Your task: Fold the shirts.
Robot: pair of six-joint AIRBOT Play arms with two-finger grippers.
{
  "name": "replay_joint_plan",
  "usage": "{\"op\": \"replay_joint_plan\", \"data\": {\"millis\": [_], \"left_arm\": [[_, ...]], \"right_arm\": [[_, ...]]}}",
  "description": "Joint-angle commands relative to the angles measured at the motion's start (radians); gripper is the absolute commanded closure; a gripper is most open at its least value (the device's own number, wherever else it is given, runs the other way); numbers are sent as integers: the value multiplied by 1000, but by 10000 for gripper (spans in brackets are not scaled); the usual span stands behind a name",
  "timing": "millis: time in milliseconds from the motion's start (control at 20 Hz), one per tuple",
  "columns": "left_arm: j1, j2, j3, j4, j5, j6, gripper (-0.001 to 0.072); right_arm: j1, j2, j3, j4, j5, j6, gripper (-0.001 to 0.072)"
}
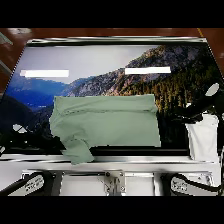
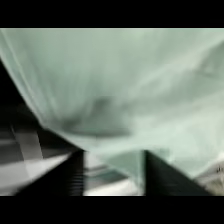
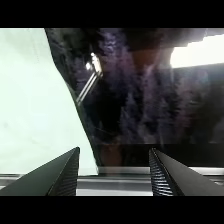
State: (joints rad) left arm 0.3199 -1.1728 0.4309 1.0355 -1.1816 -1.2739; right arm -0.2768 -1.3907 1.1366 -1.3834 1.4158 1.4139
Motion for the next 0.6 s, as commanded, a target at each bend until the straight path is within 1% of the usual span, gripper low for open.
{"op": "replay_joint_plan", "data": {"millis": [0,100,150,250,300,350,400,450,500,550], "left_arm": [[-54,1,-7,-102,93,-48,560],[-59,2,-6,-121,74,-35,666],[-58,2,-6,-120,52,-7,666],[-58,4,-6,-120,14,23,666],[-58,10,-6,-120,-2,38,666],[-58,21,-6,-120,-14,51,667],[-58,36,-6,-120,-24,58,667],[-58,55,-6,-120,-32,58,666],[-58,74,-6,-120,-38,57,666],[-58,95,-6,-120,-45,52,666]], "right_arm": [[0,0,0,2,14,28,156],[0,1,-2,-8,47,22,156],[-1,0,-13,-5,76,-2,156],[-1,1,-89,-4,148,-80,154],[-3,1,-146,19,155,-90,112],[-8,0,-211,89,143,-114,103],[-9,0,-264,181,115,-137,45],[-9,0,-311,256,79,-166,41],[-8,0,-348,280,45,-179,41],[-8,0,-378,260,16,-177,41]]}}
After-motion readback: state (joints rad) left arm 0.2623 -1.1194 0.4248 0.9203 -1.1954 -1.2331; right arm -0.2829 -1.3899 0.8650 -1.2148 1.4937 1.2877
